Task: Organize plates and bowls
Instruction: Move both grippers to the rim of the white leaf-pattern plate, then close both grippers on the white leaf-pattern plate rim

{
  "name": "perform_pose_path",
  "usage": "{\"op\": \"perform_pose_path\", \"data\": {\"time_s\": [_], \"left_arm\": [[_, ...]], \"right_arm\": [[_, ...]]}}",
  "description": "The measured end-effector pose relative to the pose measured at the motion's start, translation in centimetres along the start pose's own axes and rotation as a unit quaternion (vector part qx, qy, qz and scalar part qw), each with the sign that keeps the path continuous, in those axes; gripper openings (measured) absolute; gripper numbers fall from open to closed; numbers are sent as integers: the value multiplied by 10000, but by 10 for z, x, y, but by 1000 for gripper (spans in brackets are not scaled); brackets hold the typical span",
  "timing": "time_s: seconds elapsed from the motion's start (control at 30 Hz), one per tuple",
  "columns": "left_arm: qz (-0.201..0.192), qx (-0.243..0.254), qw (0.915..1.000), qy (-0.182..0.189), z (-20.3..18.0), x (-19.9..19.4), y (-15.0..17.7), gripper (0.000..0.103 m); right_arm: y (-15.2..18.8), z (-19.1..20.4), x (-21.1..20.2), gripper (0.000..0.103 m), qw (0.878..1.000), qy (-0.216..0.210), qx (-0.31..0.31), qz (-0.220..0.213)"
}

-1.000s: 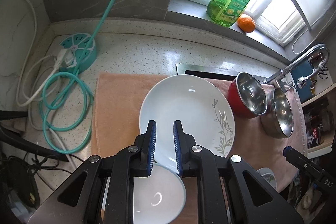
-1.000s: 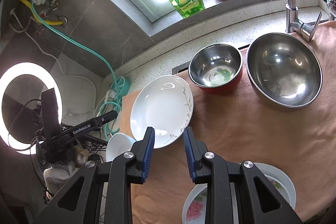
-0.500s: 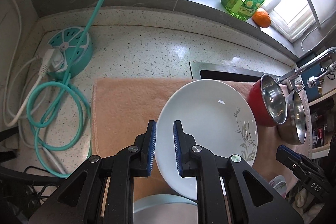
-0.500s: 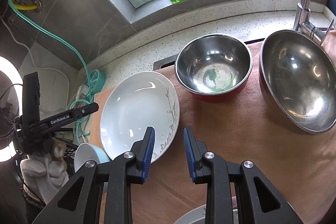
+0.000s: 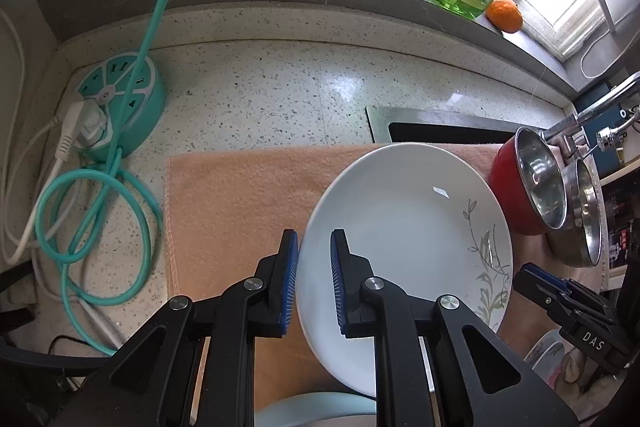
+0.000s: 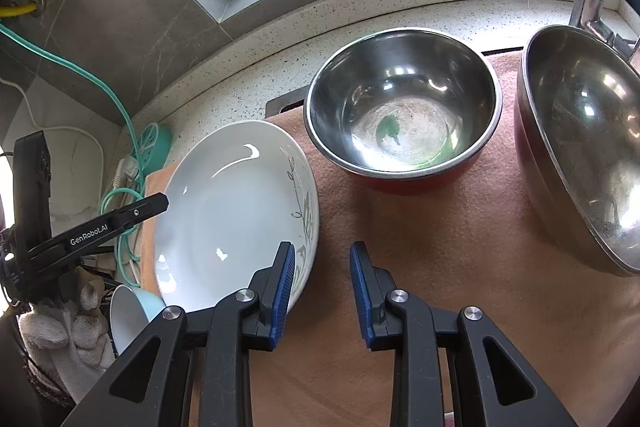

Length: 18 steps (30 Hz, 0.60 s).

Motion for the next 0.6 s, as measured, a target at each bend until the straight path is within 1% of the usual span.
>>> {"op": "perform_pose_path", "data": {"time_s": [0.23, 0.6], "left_arm": [[26, 53, 10000, -44, -3, 4, -1, 13], [84, 34, 9999, -76, -2, 12, -4, 13]], "right_arm": [[-4, 1, 11, 25, 9999, 124, -27, 35], [-7, 8, 21, 13, 9998, 65, -108, 136]]}}
Point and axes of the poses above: each gripper's, at about its wrist camera, not at the fingertips, and x roughly the way its jaws point, z to its left, y to its underside, the point moved 3 cm from there along x, roughly the way its jaws point, and after that the axes turned 6 degrees about x, right-handed, at the moved point
